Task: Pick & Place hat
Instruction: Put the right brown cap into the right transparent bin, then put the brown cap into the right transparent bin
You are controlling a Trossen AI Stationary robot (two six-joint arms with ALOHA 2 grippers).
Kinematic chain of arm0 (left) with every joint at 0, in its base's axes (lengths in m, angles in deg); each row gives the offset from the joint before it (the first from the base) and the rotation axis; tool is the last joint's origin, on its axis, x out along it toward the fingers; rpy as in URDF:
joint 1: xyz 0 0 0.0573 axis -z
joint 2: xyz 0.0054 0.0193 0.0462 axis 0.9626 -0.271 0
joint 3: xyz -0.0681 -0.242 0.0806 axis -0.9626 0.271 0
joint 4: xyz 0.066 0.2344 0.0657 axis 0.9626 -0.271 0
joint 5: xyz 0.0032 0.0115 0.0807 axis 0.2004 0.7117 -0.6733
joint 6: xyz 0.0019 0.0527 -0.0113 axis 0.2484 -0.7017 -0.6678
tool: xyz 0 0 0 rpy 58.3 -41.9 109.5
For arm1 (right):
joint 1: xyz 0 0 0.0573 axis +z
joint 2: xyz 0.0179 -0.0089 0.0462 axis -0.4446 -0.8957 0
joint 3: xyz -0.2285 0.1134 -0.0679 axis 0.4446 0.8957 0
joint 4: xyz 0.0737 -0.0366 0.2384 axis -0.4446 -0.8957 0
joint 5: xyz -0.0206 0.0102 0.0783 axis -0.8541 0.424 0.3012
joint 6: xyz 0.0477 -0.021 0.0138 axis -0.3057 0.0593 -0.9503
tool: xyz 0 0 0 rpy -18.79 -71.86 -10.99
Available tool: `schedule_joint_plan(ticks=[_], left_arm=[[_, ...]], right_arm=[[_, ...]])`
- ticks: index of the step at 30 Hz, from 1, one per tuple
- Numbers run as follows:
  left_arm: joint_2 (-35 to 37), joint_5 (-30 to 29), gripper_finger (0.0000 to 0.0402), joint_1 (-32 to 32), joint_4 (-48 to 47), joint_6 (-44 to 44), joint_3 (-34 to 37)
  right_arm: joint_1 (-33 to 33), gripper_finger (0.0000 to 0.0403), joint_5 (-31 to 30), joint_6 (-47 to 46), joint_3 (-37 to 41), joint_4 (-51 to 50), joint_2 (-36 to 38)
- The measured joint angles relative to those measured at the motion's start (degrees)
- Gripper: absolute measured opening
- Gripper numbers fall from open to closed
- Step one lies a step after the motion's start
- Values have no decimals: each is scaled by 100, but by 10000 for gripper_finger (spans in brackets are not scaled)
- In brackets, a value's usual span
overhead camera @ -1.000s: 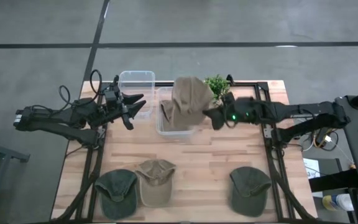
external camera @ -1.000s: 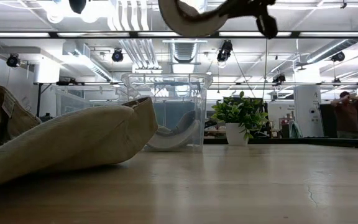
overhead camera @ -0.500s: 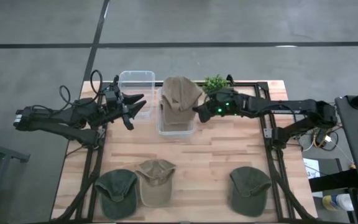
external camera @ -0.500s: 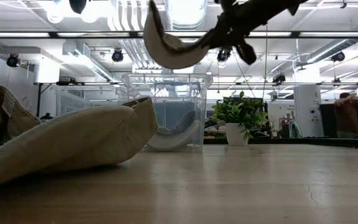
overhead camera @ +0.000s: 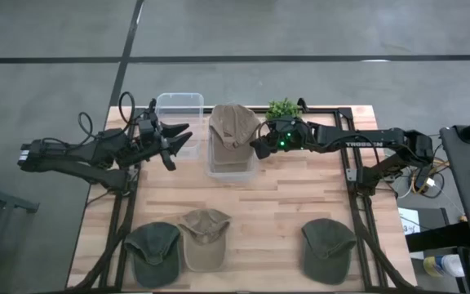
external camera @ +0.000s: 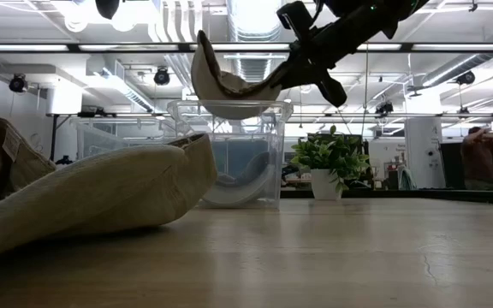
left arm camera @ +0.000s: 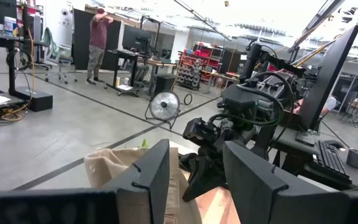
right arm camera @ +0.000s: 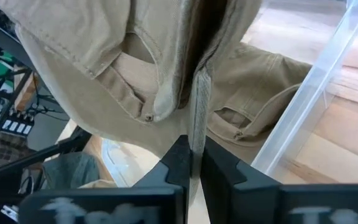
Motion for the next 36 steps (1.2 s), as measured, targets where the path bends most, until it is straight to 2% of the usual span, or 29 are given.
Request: schedule_joint_plan(ticks=[10, 15, 26, 32, 36], left_arm=[[0, 2, 145, 0, 0, 7, 0], [0, 0, 145, 0, -13, 9, 0], [-2, 0, 145, -4, -181, 52, 0], [-13, -4, 145, -5, -209, -11, 2], [-20, 3, 145, -4, -290, 229, 49]], right_arm=[[-9, 146, 74, 276, 0, -7, 53], [79, 180, 195, 690, -2, 32, 429], [725, 177, 190, 1419, -2, 21, 1262], [1060, 177, 209, 1648, -2, 12, 1374], [1368, 178, 438, 1685, -2, 4, 1361]])
